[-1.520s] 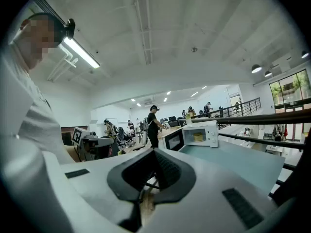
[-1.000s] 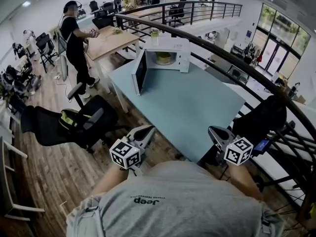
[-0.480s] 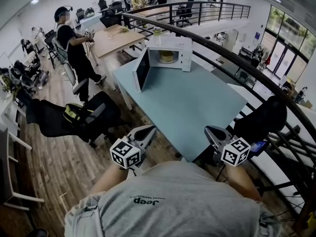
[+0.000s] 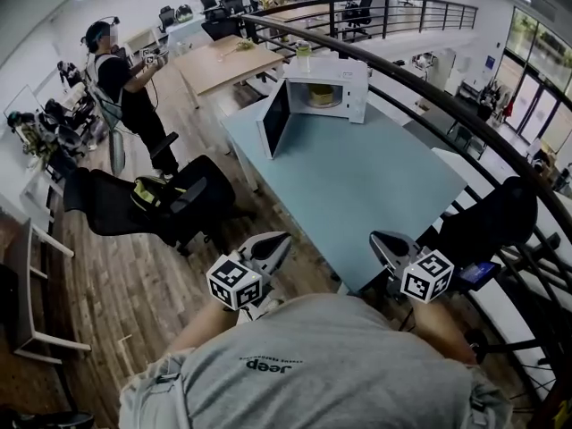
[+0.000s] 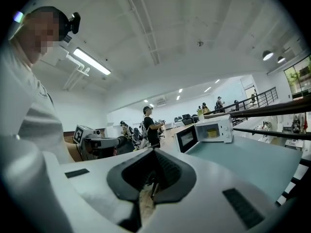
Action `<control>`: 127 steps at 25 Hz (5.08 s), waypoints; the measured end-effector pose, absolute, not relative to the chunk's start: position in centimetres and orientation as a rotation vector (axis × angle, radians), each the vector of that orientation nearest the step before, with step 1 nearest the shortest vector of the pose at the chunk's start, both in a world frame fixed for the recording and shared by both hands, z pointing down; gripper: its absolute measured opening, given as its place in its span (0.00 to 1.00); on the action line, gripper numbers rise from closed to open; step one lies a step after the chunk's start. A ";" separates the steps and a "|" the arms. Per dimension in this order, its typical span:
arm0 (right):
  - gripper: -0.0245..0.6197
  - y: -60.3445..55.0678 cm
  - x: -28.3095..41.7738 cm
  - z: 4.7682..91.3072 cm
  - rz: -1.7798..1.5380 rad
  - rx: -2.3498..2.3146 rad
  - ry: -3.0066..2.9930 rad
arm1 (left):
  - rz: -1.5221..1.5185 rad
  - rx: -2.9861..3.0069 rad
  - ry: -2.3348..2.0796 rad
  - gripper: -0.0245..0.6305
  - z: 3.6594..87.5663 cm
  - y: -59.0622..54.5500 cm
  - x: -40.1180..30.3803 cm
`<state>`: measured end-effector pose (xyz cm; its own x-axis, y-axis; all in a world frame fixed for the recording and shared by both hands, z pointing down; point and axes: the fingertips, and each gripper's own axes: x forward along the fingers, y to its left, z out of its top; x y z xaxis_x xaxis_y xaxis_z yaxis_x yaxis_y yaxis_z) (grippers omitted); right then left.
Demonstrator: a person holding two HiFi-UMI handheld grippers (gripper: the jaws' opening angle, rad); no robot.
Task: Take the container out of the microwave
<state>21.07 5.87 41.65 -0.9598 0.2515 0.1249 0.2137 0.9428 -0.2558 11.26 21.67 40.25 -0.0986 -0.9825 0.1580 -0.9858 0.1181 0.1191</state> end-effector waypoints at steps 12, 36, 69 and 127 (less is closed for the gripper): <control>0.06 9.2 6.3 40.3 0.330 -0.221 -2.964 | 0.016 2.129 -2.092 0.05 39.7 23.4 -4.4; 0.06 4.2 -4.1 42.6 0.454 0.044 -2.922 | 0.058 2.207 -1.874 0.05 41.7 17.1 -16.9; 0.06 -19.7 -7.1 48.8 0.522 0.208 -2.862 | 0.324 2.274 -1.616 0.05 50.3 -19.5 -18.9; 0.06 -28.5 -31.2 60.2 0.444 0.200 -2.707 | 1.803 1.553 -1.783 0.22 69.3 -38.3 -56.3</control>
